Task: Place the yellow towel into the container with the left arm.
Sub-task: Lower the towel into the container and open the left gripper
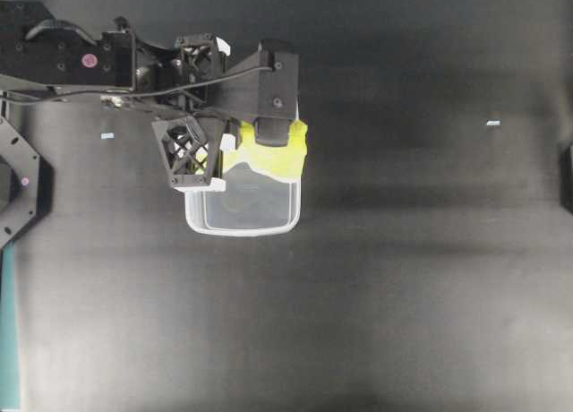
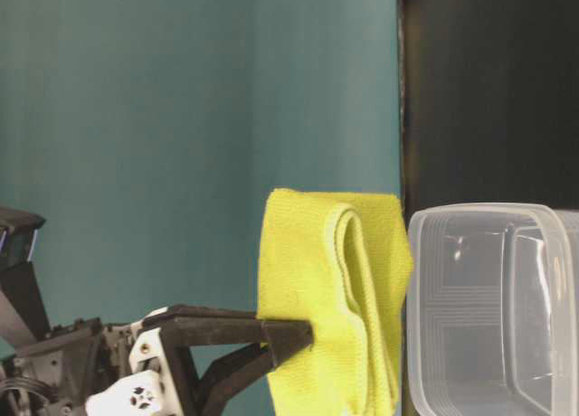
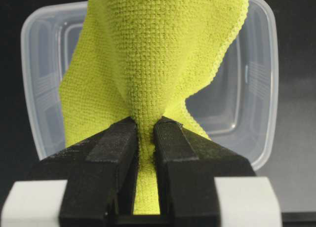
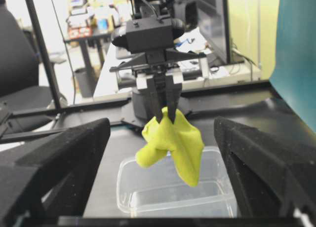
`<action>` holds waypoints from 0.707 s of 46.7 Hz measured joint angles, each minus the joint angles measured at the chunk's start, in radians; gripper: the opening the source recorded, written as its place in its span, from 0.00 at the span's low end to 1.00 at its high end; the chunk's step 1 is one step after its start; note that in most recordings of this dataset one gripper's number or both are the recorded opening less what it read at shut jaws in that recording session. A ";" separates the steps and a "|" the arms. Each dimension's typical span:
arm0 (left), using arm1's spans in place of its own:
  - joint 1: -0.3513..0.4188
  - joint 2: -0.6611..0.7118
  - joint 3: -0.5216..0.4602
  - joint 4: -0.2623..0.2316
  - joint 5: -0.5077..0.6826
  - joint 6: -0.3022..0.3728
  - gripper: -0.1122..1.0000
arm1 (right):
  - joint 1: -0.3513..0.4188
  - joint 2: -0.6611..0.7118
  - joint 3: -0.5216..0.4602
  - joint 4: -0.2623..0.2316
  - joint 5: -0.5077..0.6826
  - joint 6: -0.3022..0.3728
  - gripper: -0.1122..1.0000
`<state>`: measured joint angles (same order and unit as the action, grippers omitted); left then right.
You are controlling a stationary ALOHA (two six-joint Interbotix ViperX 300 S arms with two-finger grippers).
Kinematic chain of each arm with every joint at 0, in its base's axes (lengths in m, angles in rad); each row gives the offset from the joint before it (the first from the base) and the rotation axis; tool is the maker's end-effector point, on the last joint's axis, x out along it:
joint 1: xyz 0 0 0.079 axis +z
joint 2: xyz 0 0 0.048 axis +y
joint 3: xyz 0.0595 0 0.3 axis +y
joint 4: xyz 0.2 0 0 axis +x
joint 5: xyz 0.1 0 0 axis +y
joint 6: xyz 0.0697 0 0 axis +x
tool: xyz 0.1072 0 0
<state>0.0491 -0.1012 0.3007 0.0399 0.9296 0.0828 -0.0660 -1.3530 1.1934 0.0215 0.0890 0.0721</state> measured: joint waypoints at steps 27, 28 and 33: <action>0.009 -0.008 0.071 0.000 -0.100 -0.060 0.87 | -0.002 0.000 0.003 0.002 -0.018 0.020 0.83; 0.009 -0.012 0.072 0.000 -0.101 -0.067 0.89 | 0.000 0.000 0.003 0.002 -0.020 0.025 0.83; 0.012 -0.057 0.091 0.000 -0.103 -0.098 0.87 | -0.002 -0.003 0.005 0.002 -0.029 0.041 0.83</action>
<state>0.0614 -0.1580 0.3912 0.0399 0.8268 -0.0153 -0.0675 -1.3560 1.1980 0.0230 0.0598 0.1135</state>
